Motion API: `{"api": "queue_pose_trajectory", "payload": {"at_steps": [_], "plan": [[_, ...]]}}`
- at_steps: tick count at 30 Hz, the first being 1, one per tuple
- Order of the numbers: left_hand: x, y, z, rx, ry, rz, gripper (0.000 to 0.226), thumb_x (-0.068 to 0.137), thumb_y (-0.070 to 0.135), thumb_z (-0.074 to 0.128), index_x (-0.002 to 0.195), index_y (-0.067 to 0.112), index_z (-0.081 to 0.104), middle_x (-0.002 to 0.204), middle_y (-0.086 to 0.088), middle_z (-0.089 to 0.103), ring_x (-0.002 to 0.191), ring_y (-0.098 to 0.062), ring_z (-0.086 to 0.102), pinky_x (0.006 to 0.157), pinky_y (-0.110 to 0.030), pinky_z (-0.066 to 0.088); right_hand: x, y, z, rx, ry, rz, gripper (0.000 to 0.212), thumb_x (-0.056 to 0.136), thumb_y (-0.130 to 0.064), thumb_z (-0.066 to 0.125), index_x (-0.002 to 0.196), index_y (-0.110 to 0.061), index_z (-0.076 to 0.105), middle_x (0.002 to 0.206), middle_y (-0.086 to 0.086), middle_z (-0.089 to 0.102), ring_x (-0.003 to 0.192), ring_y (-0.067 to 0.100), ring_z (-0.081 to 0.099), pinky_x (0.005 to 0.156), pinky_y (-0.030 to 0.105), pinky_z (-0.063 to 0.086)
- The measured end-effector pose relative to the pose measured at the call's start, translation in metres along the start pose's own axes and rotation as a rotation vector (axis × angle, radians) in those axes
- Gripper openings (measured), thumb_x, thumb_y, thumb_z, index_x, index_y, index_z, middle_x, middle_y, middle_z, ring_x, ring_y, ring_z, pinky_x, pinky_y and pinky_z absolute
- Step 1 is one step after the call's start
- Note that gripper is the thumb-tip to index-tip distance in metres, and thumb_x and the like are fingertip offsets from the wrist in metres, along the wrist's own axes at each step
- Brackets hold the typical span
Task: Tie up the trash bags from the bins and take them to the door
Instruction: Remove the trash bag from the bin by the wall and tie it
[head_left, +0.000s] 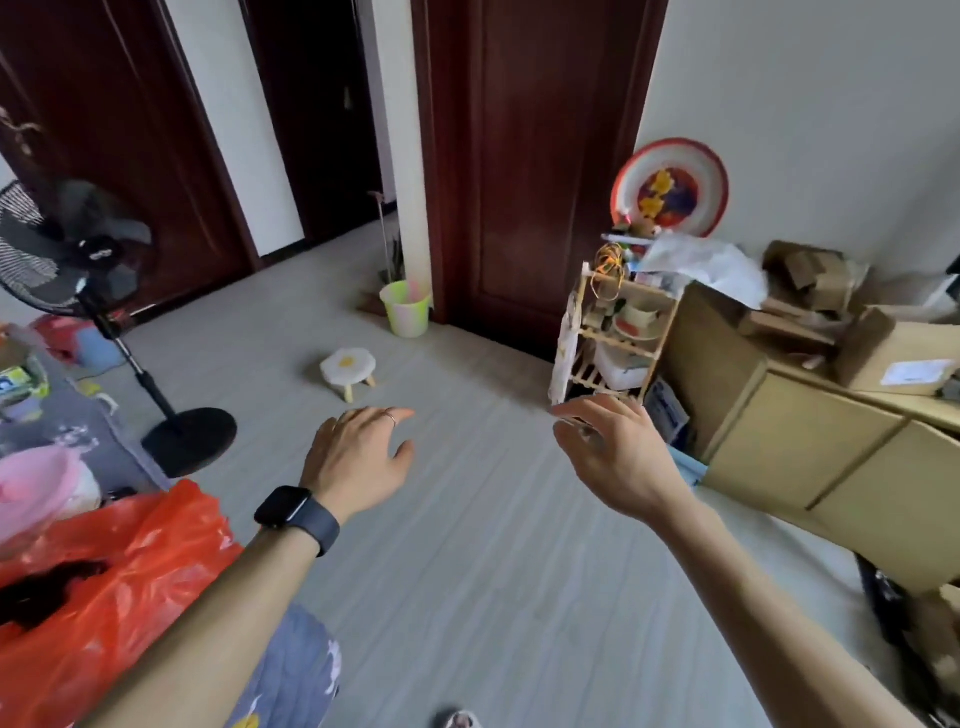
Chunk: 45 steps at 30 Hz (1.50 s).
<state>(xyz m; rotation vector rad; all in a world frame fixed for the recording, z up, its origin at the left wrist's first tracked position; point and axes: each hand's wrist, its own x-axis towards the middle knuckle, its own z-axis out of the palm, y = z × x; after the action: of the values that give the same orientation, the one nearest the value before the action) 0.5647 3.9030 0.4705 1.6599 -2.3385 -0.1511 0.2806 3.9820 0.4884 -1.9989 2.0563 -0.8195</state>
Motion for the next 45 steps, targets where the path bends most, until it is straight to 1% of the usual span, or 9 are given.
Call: {"api": "queue_pose_trajectory", "payload": {"at_steps": [4, 8, 13, 20, 24, 29, 31, 36, 45], "plan": [[0.1, -0.033, 0.008, -0.007, -0.001, -0.033, 0.044, 0.091, 0.035, 0.054, 0.134, 0.027, 0.056, 0.132, 0.003, 0.062, 0.122, -0.025, 0.055, 0.099, -0.038, 0.043, 0.107, 0.011, 0.03, -0.039, -0.035, -0.004, 0.03, 0.097, -0.045, 0.049, 0.12, -0.036, 0.066, 0.128, -0.01, 0.065, 0.118, 0.026, 0.052, 0.098, 0.037, 0.042], [0.185, -0.071, 0.014, -0.009, -0.026, -0.079, 0.044, 0.091, 0.038, 0.052, 0.135, 0.031, 0.054, 0.133, 0.005, 0.061, 0.122, -0.022, 0.055, 0.098, -0.037, 0.043, 0.201, 0.01, 0.059, -0.026, -0.056, -0.003, 0.03, 0.097, -0.04, 0.054, 0.123, -0.032, 0.066, 0.127, -0.007, 0.066, 0.117, 0.027, 0.053, 0.098, 0.036, 0.043], [0.267, -0.122, 0.023, 0.03, -0.056, -0.14, 0.045, 0.091, 0.041, 0.048, 0.135, 0.033, 0.053, 0.133, 0.007, 0.061, 0.122, -0.021, 0.054, 0.098, -0.035, 0.043, 0.305, 0.011, 0.103, 0.003, -0.136, -0.07, 0.04, 0.094, -0.051, 0.046, 0.129, -0.038, 0.061, 0.128, -0.01, 0.065, 0.118, 0.028, 0.054, 0.098, 0.039, 0.048], [0.403, -0.233, 0.022, 0.08, 0.003, -0.324, 0.044, 0.089, 0.04, 0.053, 0.132, 0.032, 0.056, 0.126, 0.004, 0.066, 0.116, -0.022, 0.06, 0.094, -0.038, 0.048, 0.52, -0.023, 0.2, 0.09, -0.219, -0.23, 0.038, 0.093, -0.048, 0.05, 0.127, -0.039, 0.062, 0.128, -0.013, 0.065, 0.12, 0.023, 0.056, 0.105, 0.036, 0.043], [0.464, -0.297, 0.004, 0.11, 0.06, -0.464, 0.049, 0.085, 0.043, 0.049, 0.129, 0.029, 0.06, 0.113, 0.002, 0.07, 0.107, -0.022, 0.064, 0.088, -0.037, 0.052, 0.629, -0.066, 0.248, 0.119, -0.292, -0.327, 0.036, 0.095, -0.04, 0.057, 0.131, -0.04, 0.06, 0.132, -0.013, 0.062, 0.122, 0.024, 0.052, 0.104, 0.032, 0.043], [0.524, -0.379, -0.016, 0.13, 0.082, -0.537, 0.044, 0.091, 0.038, 0.055, 0.134, 0.028, 0.056, 0.129, 0.002, 0.065, 0.116, -0.022, 0.06, 0.094, -0.036, 0.05, 0.73, -0.13, 0.308, 0.152, -0.377, -0.452, 0.03, 0.095, -0.03, 0.06, 0.124, -0.031, 0.067, 0.127, -0.01, 0.067, 0.119, 0.013, 0.051, 0.097, 0.016, 0.03], [0.556, -0.423, -0.022, 0.121, 0.096, -0.556, 0.045, 0.092, 0.038, 0.055, 0.136, 0.028, 0.055, 0.131, 0.001, 0.063, 0.117, -0.023, 0.059, 0.095, -0.037, 0.049, 0.773, -0.158, 0.337, 0.163, -0.398, -0.478, 0.03, 0.095, -0.031, 0.059, 0.124, -0.032, 0.068, 0.127, -0.01, 0.067, 0.12, 0.013, 0.051, 0.099, 0.018, 0.034], [0.646, -0.529, -0.035, 0.12, 0.111, -0.527, 0.045, 0.093, 0.039, 0.051, 0.138, 0.03, 0.052, 0.135, 0.003, 0.06, 0.123, -0.021, 0.055, 0.102, -0.041, 0.044, 0.876, -0.22, 0.407, 0.188, -0.368, -0.485, 0.036, 0.094, -0.038, 0.06, 0.13, -0.035, 0.063, 0.131, -0.009, 0.065, 0.125, 0.023, 0.054, 0.106, 0.034, 0.043], [0.811, -0.698, -0.064, 0.099, 0.096, -0.459, 0.046, 0.093, 0.038, 0.051, 0.137, 0.029, 0.053, 0.137, 0.004, 0.058, 0.124, -0.021, 0.054, 0.104, -0.041, 0.043, 1.052, -0.32, 0.51, 0.181, -0.341, -0.43, 0.034, 0.095, -0.04, 0.058, 0.128, -0.035, 0.065, 0.13, -0.01, 0.065, 0.123, 0.021, 0.054, 0.105, 0.028, 0.038]]}}
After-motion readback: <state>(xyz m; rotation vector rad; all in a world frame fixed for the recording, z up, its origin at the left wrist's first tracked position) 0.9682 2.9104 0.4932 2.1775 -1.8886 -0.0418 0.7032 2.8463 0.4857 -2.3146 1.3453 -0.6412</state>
